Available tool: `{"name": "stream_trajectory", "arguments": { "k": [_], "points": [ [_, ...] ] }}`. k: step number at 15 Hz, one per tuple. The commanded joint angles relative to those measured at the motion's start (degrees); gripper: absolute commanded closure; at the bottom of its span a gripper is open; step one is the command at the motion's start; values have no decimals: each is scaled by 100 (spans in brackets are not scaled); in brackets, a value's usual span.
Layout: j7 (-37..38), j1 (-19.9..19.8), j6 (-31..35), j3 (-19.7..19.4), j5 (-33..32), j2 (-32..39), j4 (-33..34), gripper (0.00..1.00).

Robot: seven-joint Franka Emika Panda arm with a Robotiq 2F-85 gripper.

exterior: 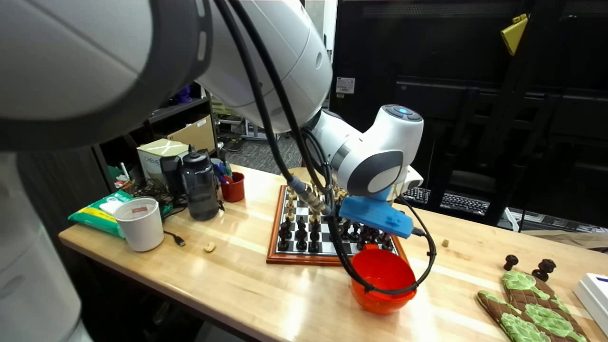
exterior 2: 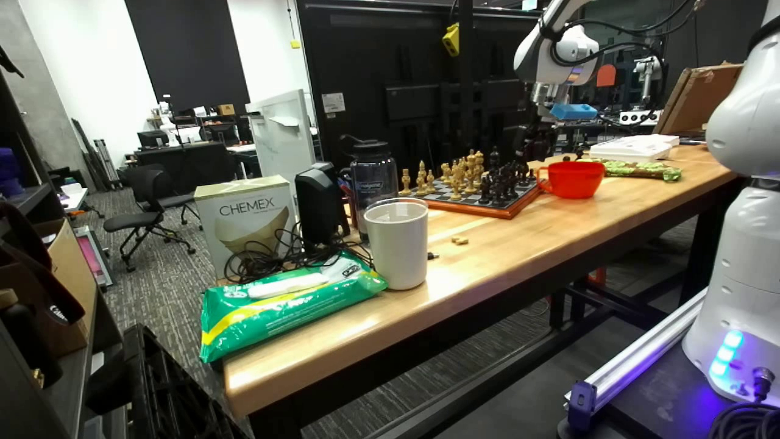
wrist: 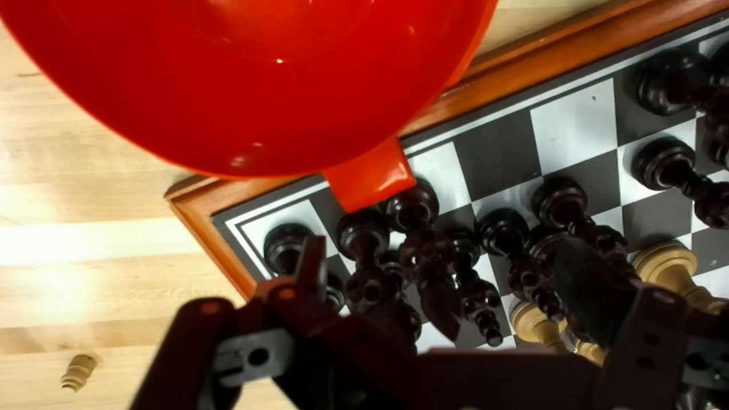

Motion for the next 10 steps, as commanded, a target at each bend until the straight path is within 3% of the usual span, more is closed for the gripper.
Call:
{"name": "stream_trajectory", "arguments": {
  "k": [1,7,10],
  "points": [
    [-42,-111,36,95,108,142,195,0],
    [-17,-162,16,126,82,291,412,1],
    [-27,-195,0,143,92,354,474,29]
  ]
}}
